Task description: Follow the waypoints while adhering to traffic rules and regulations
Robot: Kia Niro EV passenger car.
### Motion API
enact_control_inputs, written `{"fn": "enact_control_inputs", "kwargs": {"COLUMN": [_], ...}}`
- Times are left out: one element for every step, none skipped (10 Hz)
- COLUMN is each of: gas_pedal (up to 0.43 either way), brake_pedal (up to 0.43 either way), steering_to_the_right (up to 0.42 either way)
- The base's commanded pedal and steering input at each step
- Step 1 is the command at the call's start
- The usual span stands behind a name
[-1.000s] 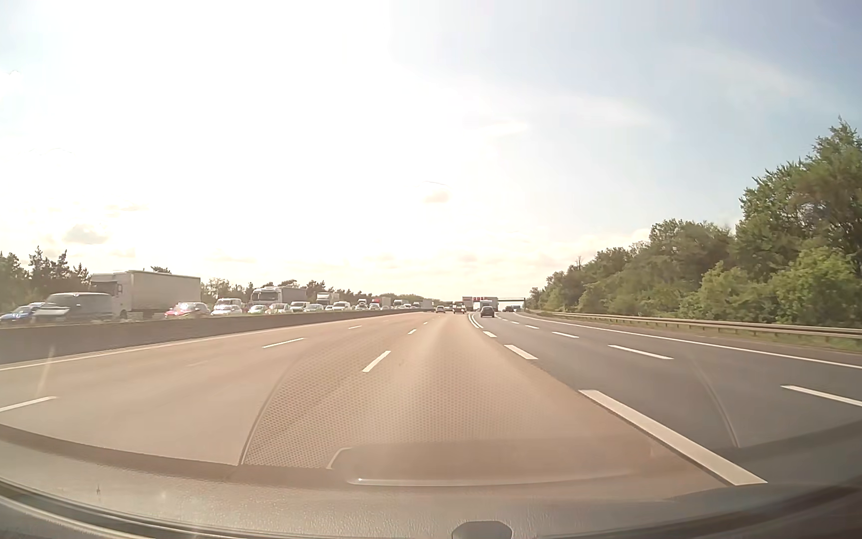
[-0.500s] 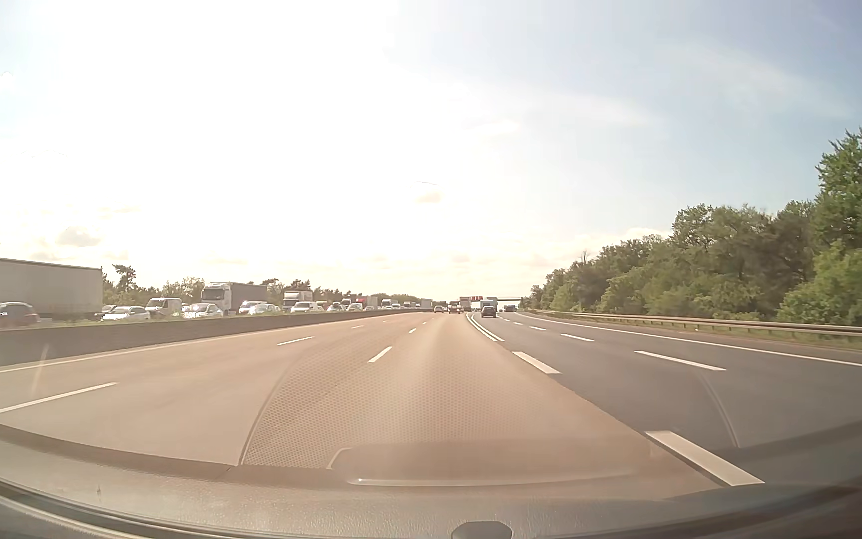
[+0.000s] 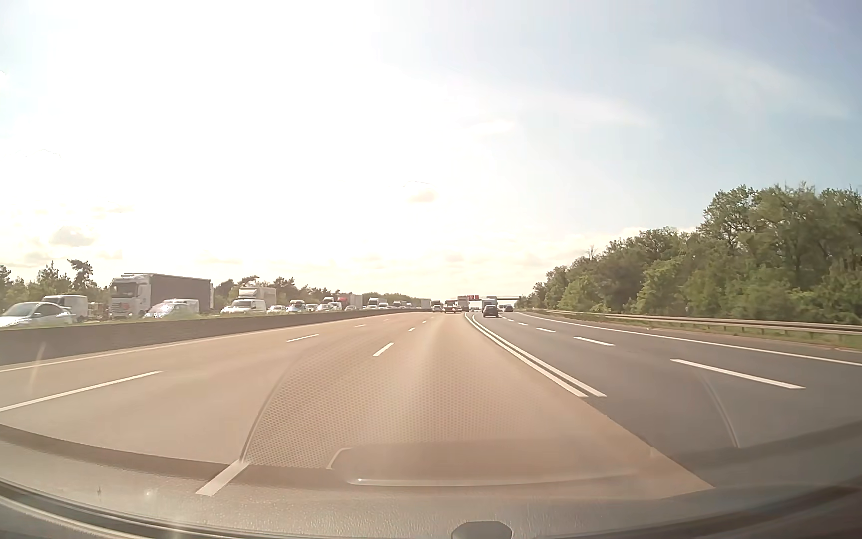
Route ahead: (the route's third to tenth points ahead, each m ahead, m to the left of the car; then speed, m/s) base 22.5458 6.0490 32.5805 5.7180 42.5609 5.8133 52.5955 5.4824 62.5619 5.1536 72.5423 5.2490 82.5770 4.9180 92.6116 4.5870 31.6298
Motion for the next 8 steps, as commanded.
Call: {"fn": "enact_control_inputs", "kwargs": {"gas_pedal": [0.287,0.299,0.299,0.299,0.299,0.299,0.299,0.299], "brake_pedal": [0.0,0.0,0.0,0.0,0.0,0.0,0.0,0.0], "steering_to_the_right": [0.0,0.0,0.001,0.002,0.002,0.002,0.002,0.003]}}
